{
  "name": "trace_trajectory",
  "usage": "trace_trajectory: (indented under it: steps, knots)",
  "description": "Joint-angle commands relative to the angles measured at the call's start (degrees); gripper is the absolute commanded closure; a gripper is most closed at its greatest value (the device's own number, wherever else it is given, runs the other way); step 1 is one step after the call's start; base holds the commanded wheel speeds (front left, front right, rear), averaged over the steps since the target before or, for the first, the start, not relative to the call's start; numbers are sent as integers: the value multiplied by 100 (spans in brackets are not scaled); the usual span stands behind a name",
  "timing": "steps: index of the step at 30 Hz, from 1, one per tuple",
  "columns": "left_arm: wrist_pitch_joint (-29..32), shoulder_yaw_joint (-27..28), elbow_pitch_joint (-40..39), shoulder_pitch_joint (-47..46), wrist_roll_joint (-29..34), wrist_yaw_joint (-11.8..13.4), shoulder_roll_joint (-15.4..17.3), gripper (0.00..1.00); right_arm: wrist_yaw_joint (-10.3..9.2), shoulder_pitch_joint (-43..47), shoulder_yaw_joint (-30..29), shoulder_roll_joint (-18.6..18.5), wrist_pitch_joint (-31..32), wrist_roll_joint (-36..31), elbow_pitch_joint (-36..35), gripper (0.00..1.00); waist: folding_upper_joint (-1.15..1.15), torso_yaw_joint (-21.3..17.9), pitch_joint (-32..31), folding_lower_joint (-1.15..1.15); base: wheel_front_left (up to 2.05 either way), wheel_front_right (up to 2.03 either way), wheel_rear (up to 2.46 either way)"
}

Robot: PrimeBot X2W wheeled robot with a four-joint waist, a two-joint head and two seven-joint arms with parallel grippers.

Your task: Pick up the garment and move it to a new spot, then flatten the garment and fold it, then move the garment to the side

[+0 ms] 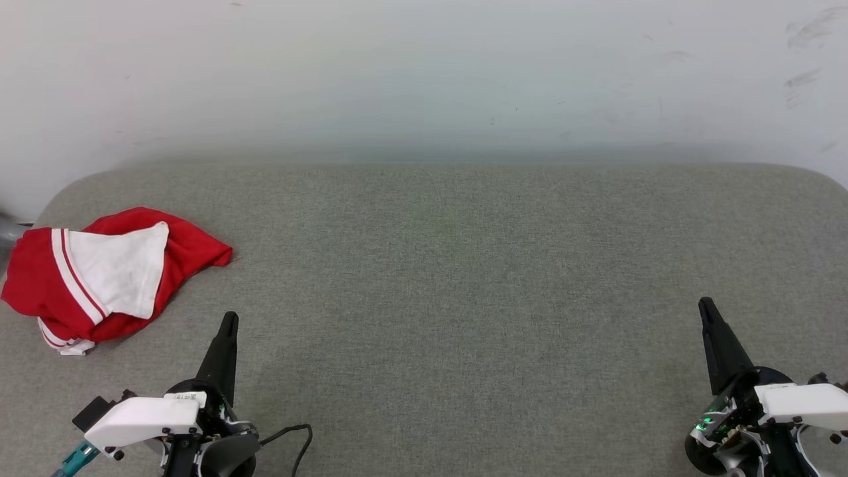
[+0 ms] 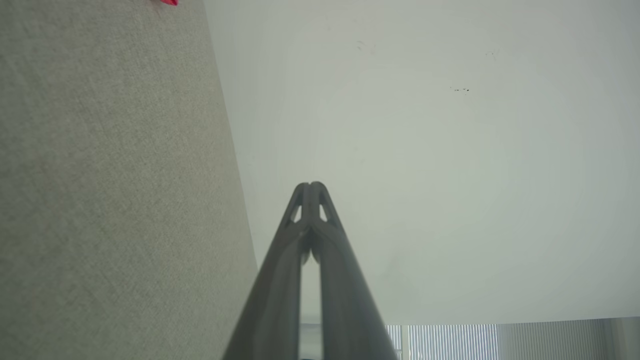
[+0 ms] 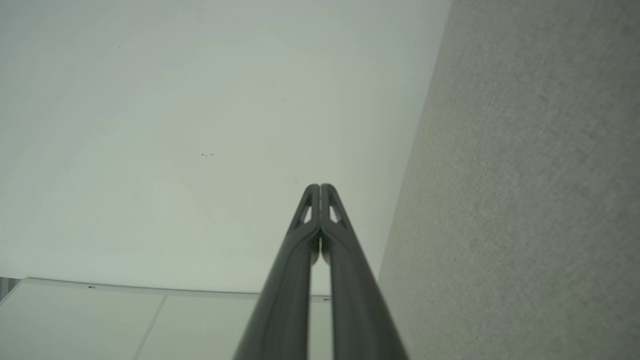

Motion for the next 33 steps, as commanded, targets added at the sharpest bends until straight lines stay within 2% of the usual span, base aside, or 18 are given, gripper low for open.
trace_trajectory:
  steps: [1,11,12,21,28,33]
  knots:
    - [31,16,0,-49,19,-11,-8,100,-2,-68,-3,18,10,-34,3,100,0,0,0,0,0,0,0]
    - [31,17,0,-49,19,-11,-7,100,-2,-69,-2,18,10,-34,3,100,0,0,0,0,0,0,0]
    - [-1,-3,4,1,1,1,-1,0,0,1,-1,0,-2,-1,4,0,0,0,0,0,0,0,0]
    - [-165,-48,29,149,96,2,-15,0,0,171,27,4,-157,-136,98,0,0,-1,5,0,0,0,0]
    - [-361,12,-91,172,763,3,-14,0,0,234,26,4,-354,-837,-96,0,0,-2,15,0,0,0,0]
    - [-491,27,-260,182,1323,106,-13,0,0,277,-7,5,-485,-1442,-273,0,0,1,20,0,0,0,0]
